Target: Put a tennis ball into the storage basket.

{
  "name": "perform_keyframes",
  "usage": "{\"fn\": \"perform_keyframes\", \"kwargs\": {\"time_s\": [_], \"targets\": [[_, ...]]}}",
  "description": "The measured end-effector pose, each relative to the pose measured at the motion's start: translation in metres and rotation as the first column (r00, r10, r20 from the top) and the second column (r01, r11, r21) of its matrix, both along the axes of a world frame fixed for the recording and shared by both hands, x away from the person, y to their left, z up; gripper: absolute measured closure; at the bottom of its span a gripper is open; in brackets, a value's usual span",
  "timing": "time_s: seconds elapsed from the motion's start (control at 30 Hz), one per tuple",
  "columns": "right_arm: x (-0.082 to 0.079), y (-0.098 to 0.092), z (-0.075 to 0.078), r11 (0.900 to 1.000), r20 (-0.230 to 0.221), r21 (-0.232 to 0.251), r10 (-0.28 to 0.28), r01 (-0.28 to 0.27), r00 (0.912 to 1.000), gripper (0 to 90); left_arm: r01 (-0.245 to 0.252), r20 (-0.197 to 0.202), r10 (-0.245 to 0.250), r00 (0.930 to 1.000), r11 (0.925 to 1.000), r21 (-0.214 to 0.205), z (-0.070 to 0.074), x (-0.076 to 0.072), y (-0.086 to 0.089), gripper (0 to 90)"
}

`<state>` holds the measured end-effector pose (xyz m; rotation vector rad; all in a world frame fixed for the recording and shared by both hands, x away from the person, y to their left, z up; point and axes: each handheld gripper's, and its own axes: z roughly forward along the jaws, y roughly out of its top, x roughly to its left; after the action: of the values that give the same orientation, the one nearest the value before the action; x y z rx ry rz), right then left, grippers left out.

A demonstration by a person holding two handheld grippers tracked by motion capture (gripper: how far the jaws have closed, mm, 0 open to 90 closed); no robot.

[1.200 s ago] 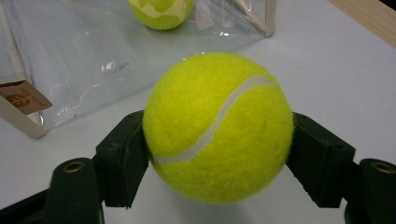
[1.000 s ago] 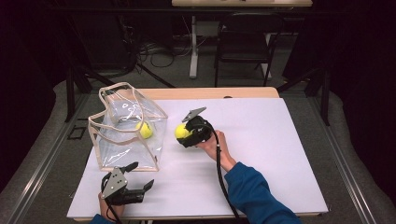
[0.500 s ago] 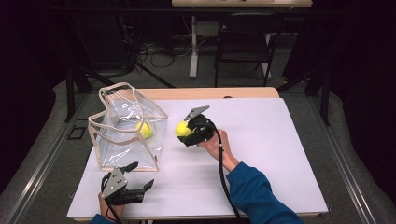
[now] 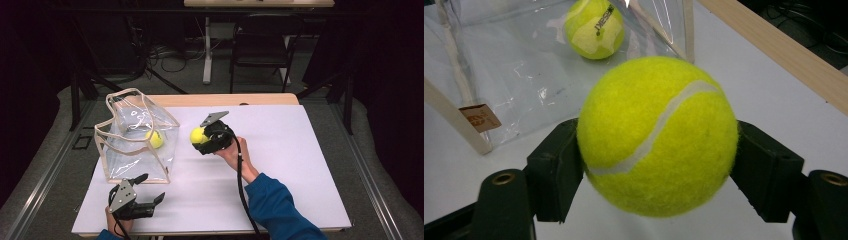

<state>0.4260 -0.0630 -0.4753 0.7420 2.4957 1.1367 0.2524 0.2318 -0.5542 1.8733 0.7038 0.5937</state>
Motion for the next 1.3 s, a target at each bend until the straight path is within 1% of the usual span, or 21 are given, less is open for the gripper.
{"fn": "perform_keyframes", "kwargs": {"time_s": [0.87, 0.93, 1.3], "targets": [[-0.007, -0.006, 0.021, 0.9995, 0.048, 0.030, 0.002, -0.004, 0.9988, 26.7, 0.001, -0.001, -0.001, 1.0000, 1.0000, -0.003, 0.000, 0.001, 0.000, 16.0], [-0.007, -0.007, 0.022, 0.9996, 0.051, 0.027, 0.006, -0.007, 0.9987, 26.7, 0.002, -0.004, -0.002, 1.0000, 1.0000, -0.005, 0.000, 0.001, 0.000, 16.0], [-0.010, -0.009, 0.030, 0.9989, 0.067, 0.045, 0.007, -0.010, 0.9977, 26.6, 0.001, -0.003, -0.001, 1.0000, 1.0000, -0.006, 0.000, 0.001, 0.000, 16.0]]}}
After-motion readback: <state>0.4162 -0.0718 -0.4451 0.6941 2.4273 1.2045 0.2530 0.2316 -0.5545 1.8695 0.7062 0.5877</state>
